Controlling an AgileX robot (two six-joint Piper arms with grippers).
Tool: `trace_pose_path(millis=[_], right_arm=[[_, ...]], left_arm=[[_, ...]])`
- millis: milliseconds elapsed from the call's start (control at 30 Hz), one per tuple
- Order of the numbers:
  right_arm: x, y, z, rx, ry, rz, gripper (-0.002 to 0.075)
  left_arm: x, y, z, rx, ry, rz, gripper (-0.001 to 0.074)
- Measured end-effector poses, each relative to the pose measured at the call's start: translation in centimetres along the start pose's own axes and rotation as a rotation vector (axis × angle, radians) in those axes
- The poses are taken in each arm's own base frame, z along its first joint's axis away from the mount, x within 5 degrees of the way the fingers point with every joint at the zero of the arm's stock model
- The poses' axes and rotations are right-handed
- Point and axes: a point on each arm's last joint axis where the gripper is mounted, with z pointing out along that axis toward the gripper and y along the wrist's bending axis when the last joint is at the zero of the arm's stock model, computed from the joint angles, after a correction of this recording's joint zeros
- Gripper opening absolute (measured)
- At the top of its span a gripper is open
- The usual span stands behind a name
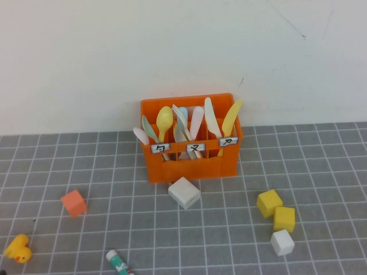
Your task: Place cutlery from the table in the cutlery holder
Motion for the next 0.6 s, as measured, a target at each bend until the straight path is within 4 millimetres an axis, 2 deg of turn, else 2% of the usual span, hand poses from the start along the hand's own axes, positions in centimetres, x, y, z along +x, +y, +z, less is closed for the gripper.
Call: trace_pose_path(millis=[600], right_arm=[[0.0,0.0,0.0,0.0,0.0,0.0,-0.0001]], left_arm=[[0.0,-0.01,-0.01,0.0,-0.001,-0.003,-0.0001]])
